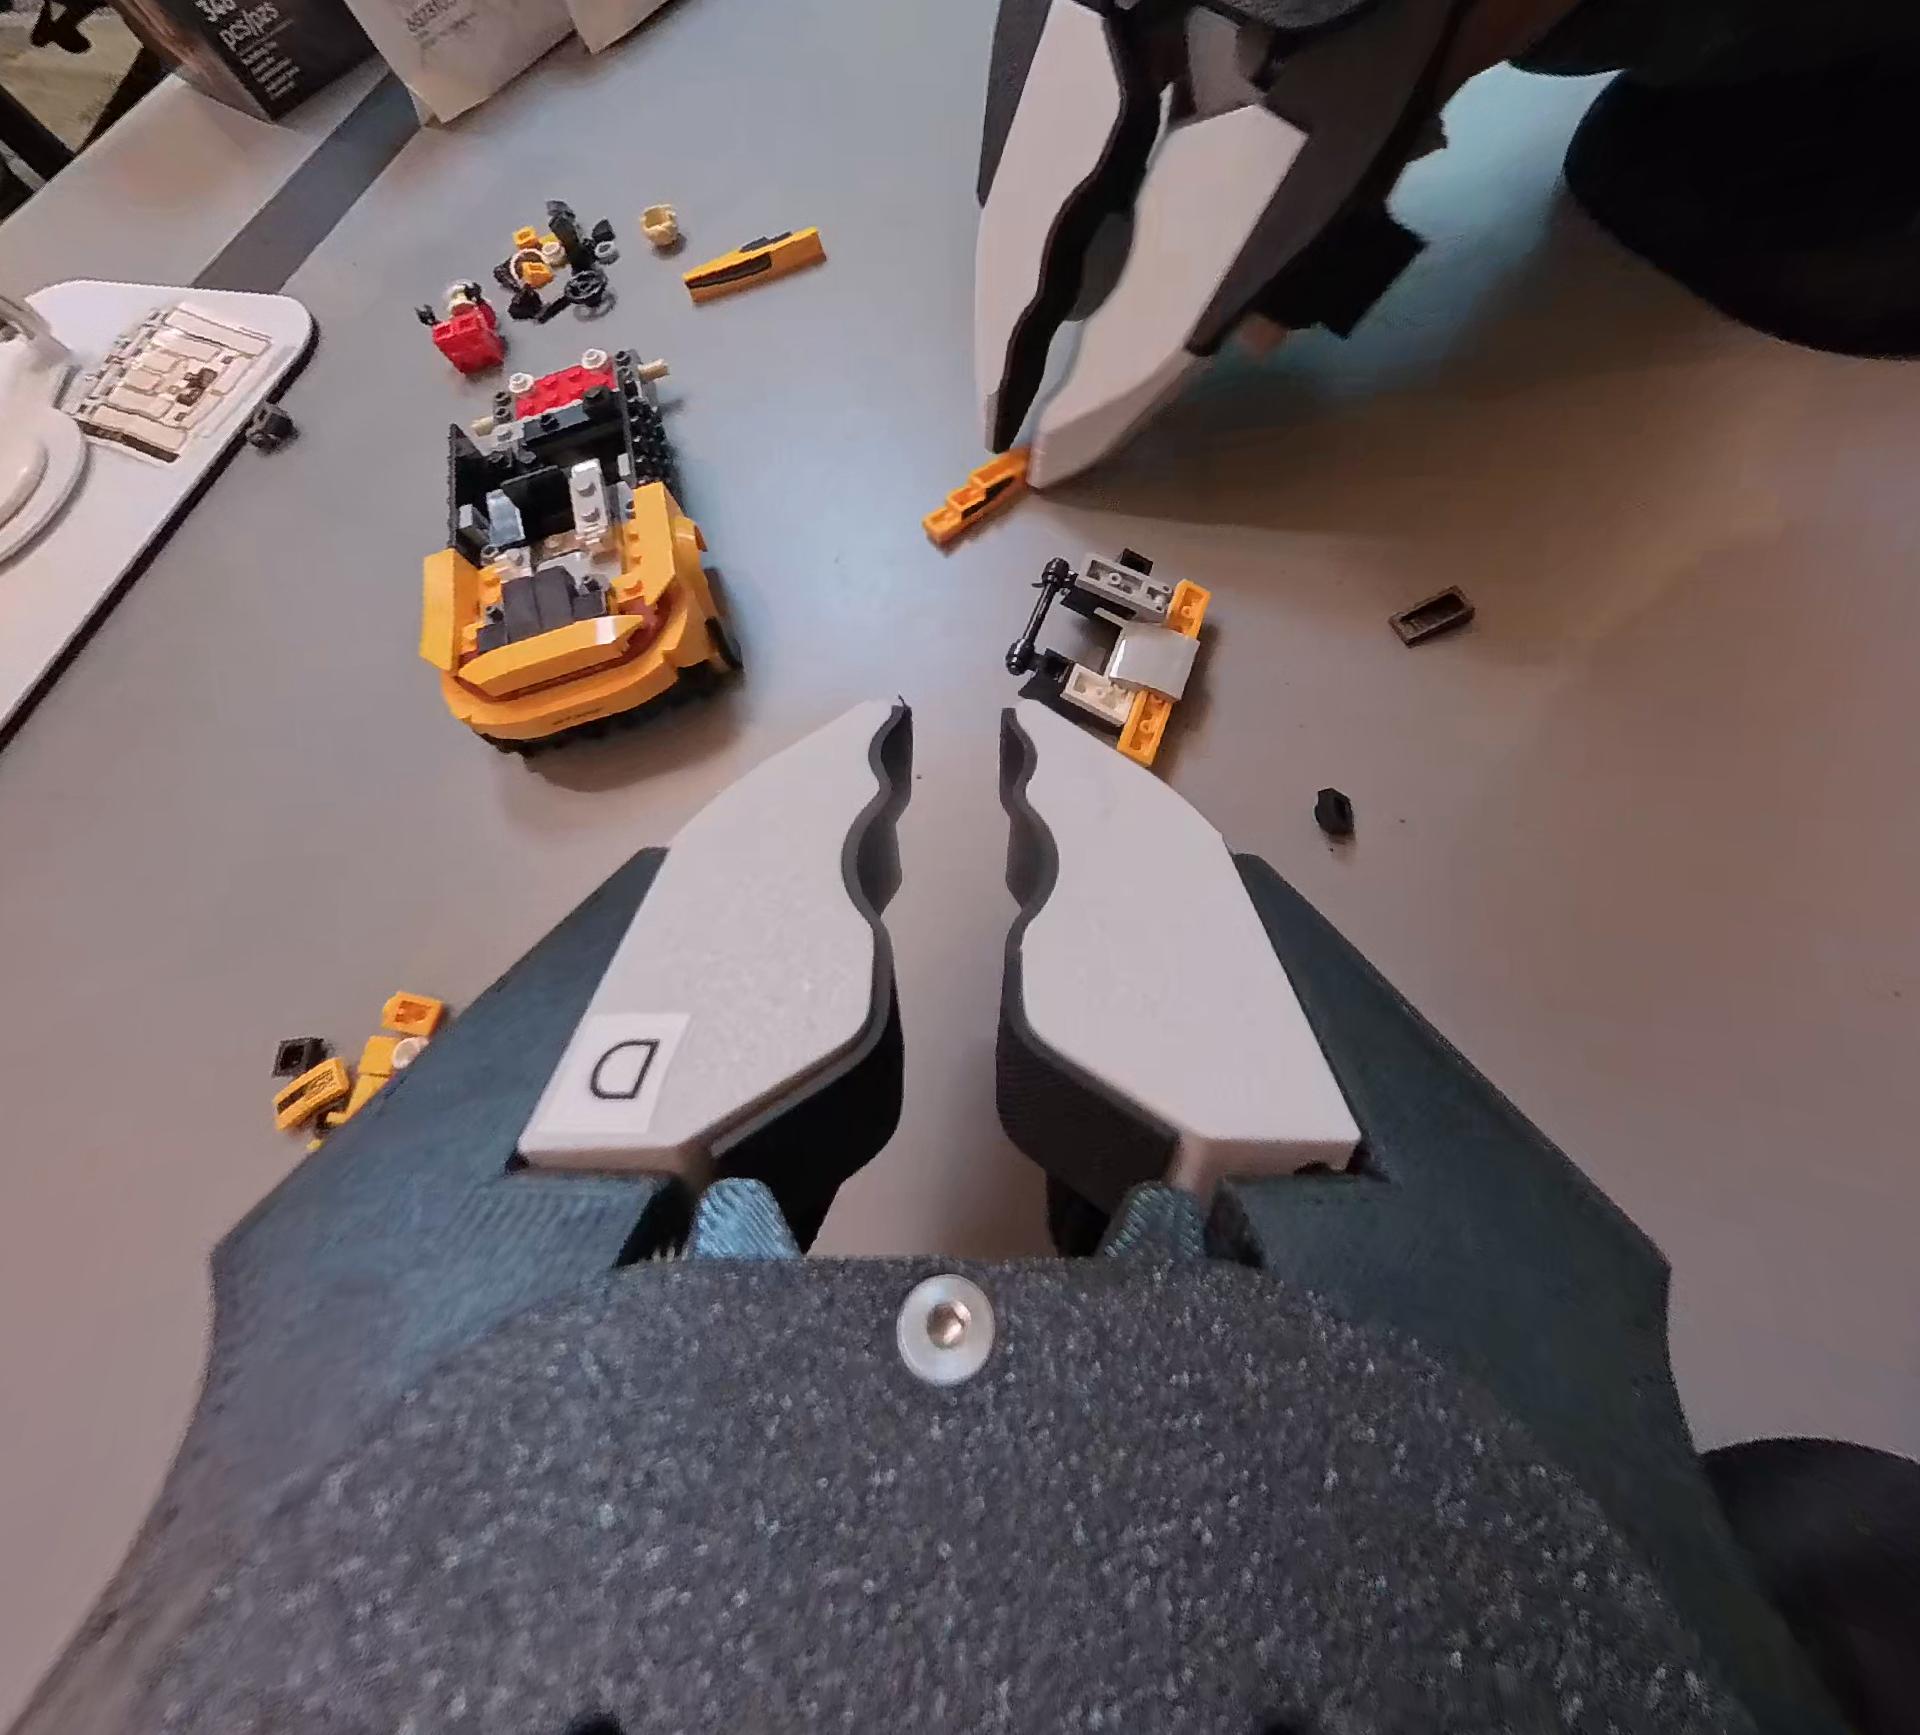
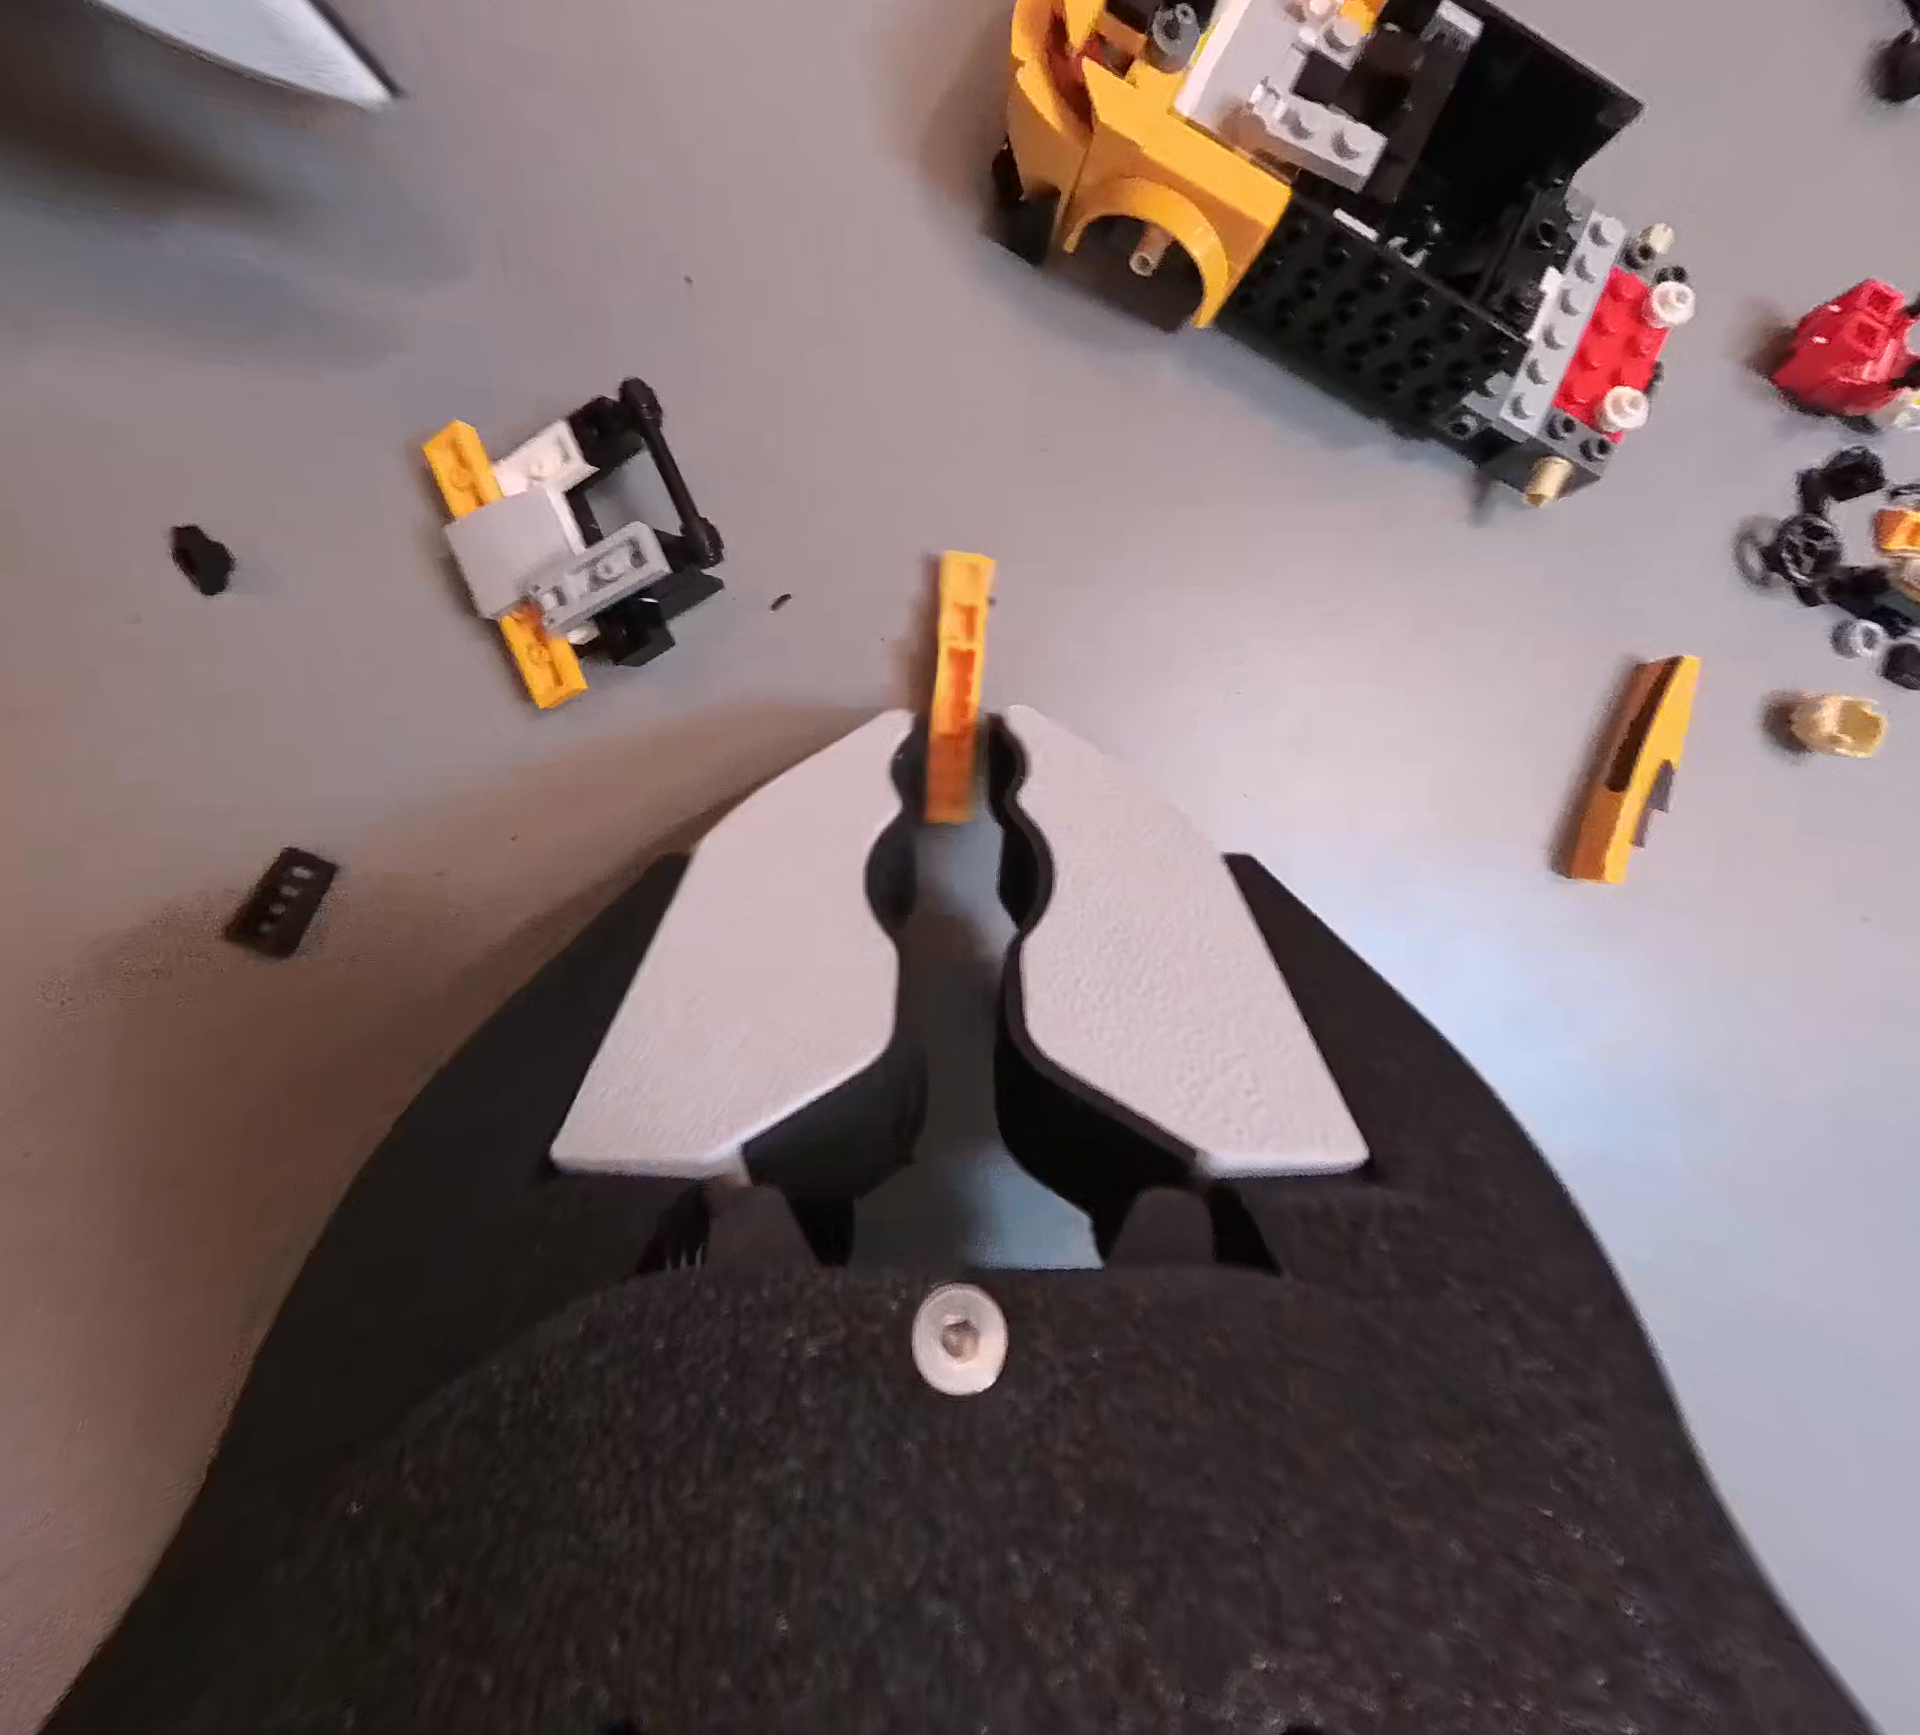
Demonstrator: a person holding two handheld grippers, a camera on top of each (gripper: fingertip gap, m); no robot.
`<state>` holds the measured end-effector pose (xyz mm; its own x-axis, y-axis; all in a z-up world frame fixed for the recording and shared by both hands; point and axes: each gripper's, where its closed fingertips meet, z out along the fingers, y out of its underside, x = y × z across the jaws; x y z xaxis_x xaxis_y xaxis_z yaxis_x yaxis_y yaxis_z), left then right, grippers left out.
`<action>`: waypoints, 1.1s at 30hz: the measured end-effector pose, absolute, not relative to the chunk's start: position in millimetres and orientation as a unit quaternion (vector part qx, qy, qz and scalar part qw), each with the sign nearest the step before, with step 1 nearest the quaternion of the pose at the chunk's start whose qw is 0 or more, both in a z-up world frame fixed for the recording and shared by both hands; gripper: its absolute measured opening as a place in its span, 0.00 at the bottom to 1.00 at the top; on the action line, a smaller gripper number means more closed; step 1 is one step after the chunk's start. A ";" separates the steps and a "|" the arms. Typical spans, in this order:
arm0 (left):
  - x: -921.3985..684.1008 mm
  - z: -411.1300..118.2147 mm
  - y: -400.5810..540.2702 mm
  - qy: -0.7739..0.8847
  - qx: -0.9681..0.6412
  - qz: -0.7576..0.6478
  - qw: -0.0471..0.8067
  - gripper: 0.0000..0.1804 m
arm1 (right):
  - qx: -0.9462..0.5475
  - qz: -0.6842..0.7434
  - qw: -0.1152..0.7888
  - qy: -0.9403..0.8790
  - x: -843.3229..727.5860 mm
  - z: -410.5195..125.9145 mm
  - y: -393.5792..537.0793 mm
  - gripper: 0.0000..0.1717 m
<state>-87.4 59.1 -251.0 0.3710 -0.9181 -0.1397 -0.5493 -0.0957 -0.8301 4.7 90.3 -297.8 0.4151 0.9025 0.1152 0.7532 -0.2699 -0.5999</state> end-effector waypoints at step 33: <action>-53.2 -289.6 45.1 0.584 -0.700 -0.180 0.370 0.23 | -0.682 0.233 0.352 -0.597 -42.0 -276.5 45.3 0.12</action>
<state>-53.2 45.1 -289.6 0.2541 -0.9503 -0.1798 -0.6841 -0.0452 -0.7280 -42.0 45.3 -276.5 0.1786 0.9786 0.1018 0.6497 -0.0396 -0.7591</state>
